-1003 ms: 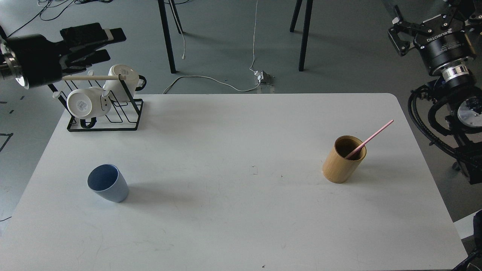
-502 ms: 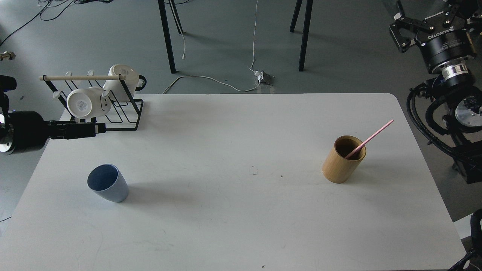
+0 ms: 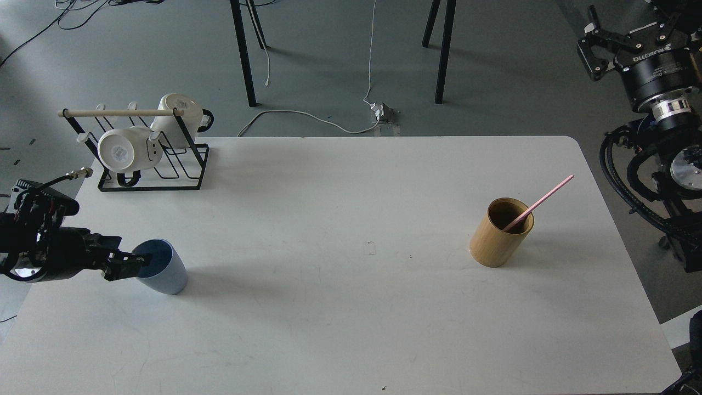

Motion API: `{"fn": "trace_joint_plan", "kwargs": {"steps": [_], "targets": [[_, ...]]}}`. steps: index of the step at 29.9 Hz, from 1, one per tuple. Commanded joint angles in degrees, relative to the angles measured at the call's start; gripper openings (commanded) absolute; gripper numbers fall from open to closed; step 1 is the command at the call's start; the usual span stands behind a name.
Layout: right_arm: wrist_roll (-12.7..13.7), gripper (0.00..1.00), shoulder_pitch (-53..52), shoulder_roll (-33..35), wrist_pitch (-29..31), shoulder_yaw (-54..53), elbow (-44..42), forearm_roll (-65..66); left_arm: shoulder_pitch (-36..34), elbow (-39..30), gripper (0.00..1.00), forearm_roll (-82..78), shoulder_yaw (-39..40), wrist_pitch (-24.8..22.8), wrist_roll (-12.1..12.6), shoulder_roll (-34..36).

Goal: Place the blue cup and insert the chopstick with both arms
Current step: 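Grasp the tipped light blue cup with the left gripper, then lift the blue cup, turn it upright, and set it on the table center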

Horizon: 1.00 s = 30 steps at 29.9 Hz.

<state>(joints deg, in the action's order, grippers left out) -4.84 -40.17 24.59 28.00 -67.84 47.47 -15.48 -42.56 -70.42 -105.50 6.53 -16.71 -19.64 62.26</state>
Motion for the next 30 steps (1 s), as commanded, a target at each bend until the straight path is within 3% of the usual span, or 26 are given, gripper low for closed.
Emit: {"fn": "trace_joint_plan", "kwargs": {"steps": [1, 7, 9, 18, 24, 27, 30], "targets": [[0.0, 0.99, 0.0, 0.0, 0.0, 0.0, 0.0, 0.0, -0.1, 1.9, 0.6, -0.1, 0.2, 0.1, -0.2, -0.7], [0.0, 0.99, 0.0, 0.1, 0.0, 0.0, -0.1, 0.0, 0.0, 2.6, 0.18, 1.4, -0.1, -0.4, -2.9, -2.3], [0.0, 0.99, 0.0, 0.2, 0.0, -0.1, -0.1, 0.0, -0.1, 4.1, 0.11, 1.4, 0.0, -1.0, -3.0, -3.5], [0.0, 0.99, -0.8, 0.0, 0.0, 0.0, -0.5, 0.1, -1.5, 4.2, 0.01, 1.3, 0.2, -3.2, -4.1, -4.3], [0.0, 0.99, -1.3, 0.4, 0.0, -0.8, -0.4, 0.1, -11.7, -1.0, 0.01, 1.2, 0.4, -10.2, -4.3, -4.5], [0.1, 0.99, -1.6, 1.2, 0.0, -0.6, -0.4, 0.1, -17.7, -4.0, 0.01, 0.7, 0.3, -11.3, -3.1, -7.1], [0.2, 0.99, -2.0, 2.3, 0.0, -0.1, 0.2, 0.5, -21.8, -4.1, 0.01, 0.6, 0.0, -11.3, 0.3, -14.2]]}}
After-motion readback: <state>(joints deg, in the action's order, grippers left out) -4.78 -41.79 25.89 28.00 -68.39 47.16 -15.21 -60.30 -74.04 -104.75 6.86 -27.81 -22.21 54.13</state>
